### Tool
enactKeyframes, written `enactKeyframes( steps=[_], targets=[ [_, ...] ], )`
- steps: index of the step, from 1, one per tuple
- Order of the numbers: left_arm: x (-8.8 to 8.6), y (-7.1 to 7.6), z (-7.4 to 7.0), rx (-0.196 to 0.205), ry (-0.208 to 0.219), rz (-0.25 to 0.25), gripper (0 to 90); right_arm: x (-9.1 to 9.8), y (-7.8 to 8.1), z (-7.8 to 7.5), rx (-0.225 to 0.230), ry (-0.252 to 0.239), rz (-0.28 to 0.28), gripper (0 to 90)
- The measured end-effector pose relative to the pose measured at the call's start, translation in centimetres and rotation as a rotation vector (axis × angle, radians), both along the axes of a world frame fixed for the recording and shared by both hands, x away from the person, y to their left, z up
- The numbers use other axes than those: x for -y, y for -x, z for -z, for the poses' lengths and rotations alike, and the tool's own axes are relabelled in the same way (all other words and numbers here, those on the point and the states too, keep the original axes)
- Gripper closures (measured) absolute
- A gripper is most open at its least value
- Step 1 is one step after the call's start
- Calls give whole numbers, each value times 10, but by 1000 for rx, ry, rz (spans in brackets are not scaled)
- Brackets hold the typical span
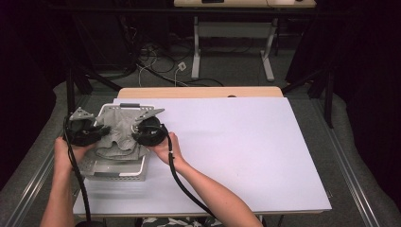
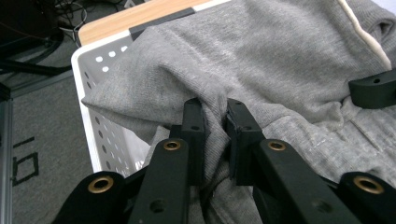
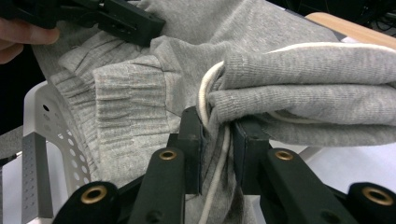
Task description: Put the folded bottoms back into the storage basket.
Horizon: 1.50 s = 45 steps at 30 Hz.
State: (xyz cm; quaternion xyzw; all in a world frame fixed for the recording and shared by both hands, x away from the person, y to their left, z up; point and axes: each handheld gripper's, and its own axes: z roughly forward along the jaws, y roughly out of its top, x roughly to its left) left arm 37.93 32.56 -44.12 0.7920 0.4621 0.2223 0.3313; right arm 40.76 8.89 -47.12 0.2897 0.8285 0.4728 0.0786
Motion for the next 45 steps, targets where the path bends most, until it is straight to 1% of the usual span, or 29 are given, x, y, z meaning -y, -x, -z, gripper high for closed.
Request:
enactKeyframes(
  steps=[2,12,17,18,23,27,29,35,37,43,45],
  targets=[
    [0,0,1,-2,-3,-2,796,-1,0,2,-1,6,-1,752],
    [1,-1,3,-2,-26,-16,797,-4,-2,4,-18,6,-1,749],
    [1,-2,3,-3,-47,-20,797,-6,-3,5,-24,12,-3,744],
    [1,-2,3,-2,-46,-24,797,-6,-3,6,-26,6,-2,742],
    [-1,-2,4,6,-46,-30,796,-9,-4,7,-34,10,-3,742],
    [0,-3,6,-9,-60,-31,796,-10,-5,10,-46,14,-2,739],
    [0,-3,6,-15,-67,-29,796,-11,-5,11,-43,17,-7,737],
    [1,-4,7,-14,-74,-36,796,-13,-4,11,-49,25,-8,734],
    [1,-5,8,-12,-83,-39,796,-13,-5,11,-53,25,-7,731],
    [1,-6,11,-15,-79,-48,795,-13,-6,13,-55,31,-10,726],
    [1,-7,11,-20,-84,-45,795,-14,-6,13,-57,31,-10,726]
  ],
)
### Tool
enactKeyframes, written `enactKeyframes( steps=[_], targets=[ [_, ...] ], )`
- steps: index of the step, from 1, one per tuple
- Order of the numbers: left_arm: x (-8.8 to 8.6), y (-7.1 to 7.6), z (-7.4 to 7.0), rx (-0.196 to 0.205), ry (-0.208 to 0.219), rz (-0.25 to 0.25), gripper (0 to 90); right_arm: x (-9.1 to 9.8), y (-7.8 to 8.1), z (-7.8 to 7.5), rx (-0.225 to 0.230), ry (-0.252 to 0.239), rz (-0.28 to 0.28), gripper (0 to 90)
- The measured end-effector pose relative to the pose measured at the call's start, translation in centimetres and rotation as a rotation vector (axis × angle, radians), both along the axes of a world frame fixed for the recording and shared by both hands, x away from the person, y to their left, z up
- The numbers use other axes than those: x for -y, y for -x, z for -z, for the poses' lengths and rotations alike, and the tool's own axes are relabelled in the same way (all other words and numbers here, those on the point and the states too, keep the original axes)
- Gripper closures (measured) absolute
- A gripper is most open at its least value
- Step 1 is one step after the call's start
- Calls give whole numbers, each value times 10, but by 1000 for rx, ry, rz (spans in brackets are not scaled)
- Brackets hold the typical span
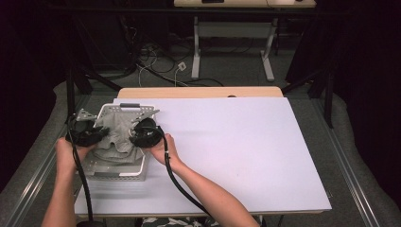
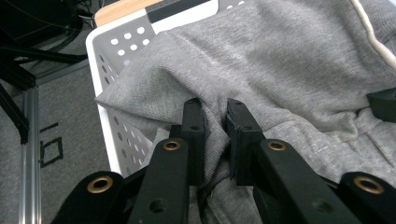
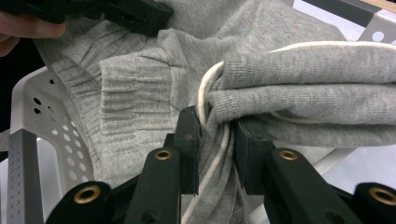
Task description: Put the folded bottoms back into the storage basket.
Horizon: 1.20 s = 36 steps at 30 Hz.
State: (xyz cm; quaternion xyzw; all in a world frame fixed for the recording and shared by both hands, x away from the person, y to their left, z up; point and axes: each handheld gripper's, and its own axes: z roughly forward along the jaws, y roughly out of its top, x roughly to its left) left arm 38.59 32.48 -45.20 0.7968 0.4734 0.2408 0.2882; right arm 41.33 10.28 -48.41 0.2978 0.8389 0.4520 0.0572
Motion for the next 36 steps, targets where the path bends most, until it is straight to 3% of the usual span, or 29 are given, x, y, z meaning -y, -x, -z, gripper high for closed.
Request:
enactKeyframes(
  steps=[13,16,20,24,36],
  targets=[
    [1,-3,5,-13,-18,-10,791,-3,-2,4,-32,20,-8,719],
    [0,-3,6,-8,-34,-23,772,-2,-3,5,-46,16,-7,684],
    [-2,-4,4,-2,1,-25,588,2,-2,3,-64,19,5,491],
    [0,-5,2,-12,16,-19,454,14,-2,-5,-62,3,17,386],
    [23,-4,-5,-29,31,63,263,56,5,-19,-57,4,-49,201]
  ],
)
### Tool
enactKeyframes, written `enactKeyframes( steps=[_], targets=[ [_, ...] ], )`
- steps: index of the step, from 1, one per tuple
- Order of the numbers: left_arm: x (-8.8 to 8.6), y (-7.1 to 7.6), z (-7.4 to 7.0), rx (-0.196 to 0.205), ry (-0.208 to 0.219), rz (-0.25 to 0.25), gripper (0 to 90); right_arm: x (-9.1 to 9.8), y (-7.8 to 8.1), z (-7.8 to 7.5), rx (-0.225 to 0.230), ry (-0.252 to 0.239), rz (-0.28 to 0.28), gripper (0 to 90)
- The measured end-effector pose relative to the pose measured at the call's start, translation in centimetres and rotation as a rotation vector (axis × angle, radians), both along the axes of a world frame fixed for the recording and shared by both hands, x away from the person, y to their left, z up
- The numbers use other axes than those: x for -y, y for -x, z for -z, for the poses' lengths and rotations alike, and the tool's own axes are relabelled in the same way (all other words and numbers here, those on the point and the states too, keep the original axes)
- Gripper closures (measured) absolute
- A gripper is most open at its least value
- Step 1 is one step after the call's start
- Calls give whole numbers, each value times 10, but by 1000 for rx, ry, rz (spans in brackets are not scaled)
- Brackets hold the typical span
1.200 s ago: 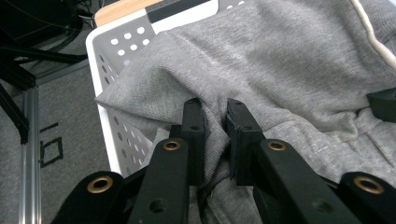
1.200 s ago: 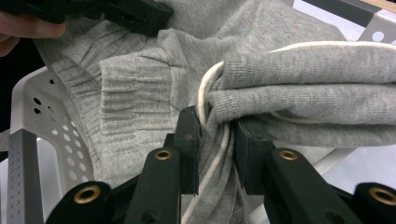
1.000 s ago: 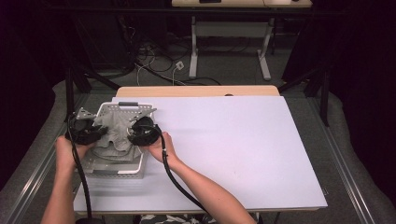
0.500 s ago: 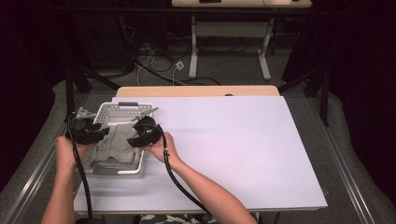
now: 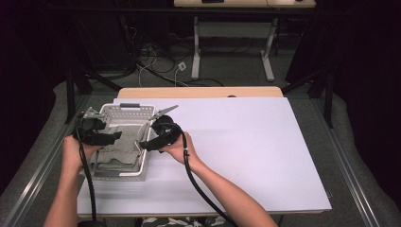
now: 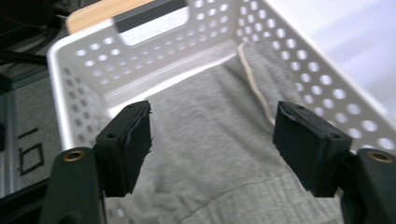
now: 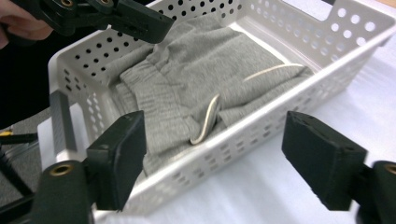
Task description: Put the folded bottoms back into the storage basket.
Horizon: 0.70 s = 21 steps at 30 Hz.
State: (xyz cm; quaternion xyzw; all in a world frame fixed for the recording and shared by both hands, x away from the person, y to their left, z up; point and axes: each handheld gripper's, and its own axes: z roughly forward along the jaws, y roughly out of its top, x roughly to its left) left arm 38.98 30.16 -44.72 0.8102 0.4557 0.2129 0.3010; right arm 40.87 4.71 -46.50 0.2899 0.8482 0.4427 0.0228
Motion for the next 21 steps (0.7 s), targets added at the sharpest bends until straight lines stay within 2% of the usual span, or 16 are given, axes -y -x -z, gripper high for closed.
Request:
enactKeyframes(
  steps=[2,7,16,21],
  targets=[
    [5,0,-1,-4,-3,15,217,7,1,-1,2,1,-3,169],
    [15,2,-3,-5,-4,47,169,22,3,-3,13,12,-5,151],
    [34,5,-4,-4,0,102,143,50,6,-5,26,12,-7,118],
    [48,6,-2,-15,-12,144,130,70,9,-5,26,13,3,106]
  ],
)
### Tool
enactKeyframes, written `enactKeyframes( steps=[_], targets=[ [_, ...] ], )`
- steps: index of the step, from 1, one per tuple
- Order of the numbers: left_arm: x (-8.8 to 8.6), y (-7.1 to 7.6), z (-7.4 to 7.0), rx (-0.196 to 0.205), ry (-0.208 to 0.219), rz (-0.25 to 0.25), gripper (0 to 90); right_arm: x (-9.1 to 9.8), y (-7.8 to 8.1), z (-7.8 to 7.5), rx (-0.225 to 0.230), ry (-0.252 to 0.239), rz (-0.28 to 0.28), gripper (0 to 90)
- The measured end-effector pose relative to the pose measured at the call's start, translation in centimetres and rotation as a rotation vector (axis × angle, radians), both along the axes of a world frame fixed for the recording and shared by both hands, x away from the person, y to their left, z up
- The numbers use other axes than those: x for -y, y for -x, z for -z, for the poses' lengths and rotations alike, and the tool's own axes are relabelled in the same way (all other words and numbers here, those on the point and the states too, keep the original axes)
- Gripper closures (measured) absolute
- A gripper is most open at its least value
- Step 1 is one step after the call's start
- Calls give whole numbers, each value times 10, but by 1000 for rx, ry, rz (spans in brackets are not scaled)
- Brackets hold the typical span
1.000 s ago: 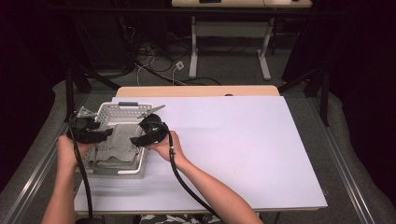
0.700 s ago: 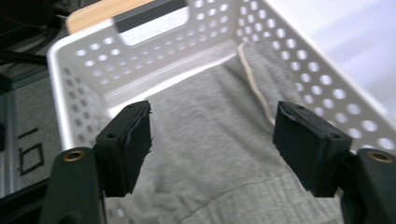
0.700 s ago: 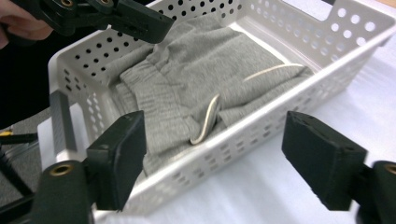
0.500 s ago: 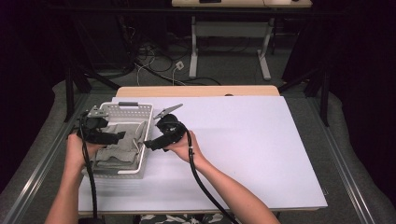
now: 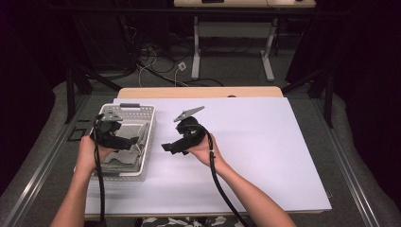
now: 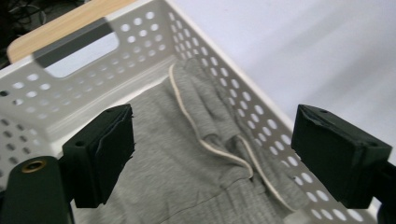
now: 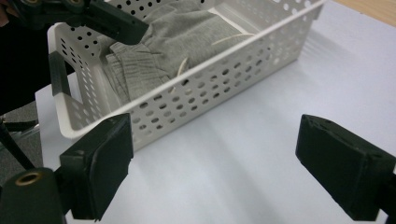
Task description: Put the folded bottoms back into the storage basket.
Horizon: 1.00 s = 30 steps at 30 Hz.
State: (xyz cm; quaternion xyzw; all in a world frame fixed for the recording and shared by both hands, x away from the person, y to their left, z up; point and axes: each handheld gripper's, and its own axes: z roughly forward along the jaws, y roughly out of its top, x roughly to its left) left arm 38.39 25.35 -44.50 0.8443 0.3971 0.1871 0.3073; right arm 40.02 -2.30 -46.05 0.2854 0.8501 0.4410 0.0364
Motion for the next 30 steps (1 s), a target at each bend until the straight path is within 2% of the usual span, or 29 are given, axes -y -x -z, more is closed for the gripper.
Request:
enactKeyframes(
  steps=[7,15,22,30],
  targets=[
    [19,2,4,-13,-16,59,96,28,3,4,5,37,25,95],
    [35,6,5,-19,-31,98,61,60,8,9,10,66,62,56],
    [52,9,7,-23,-51,136,45,81,12,13,8,90,86,34],
    [69,14,10,-29,-83,180,39,101,17,10,13,112,107,0]
  ],
)
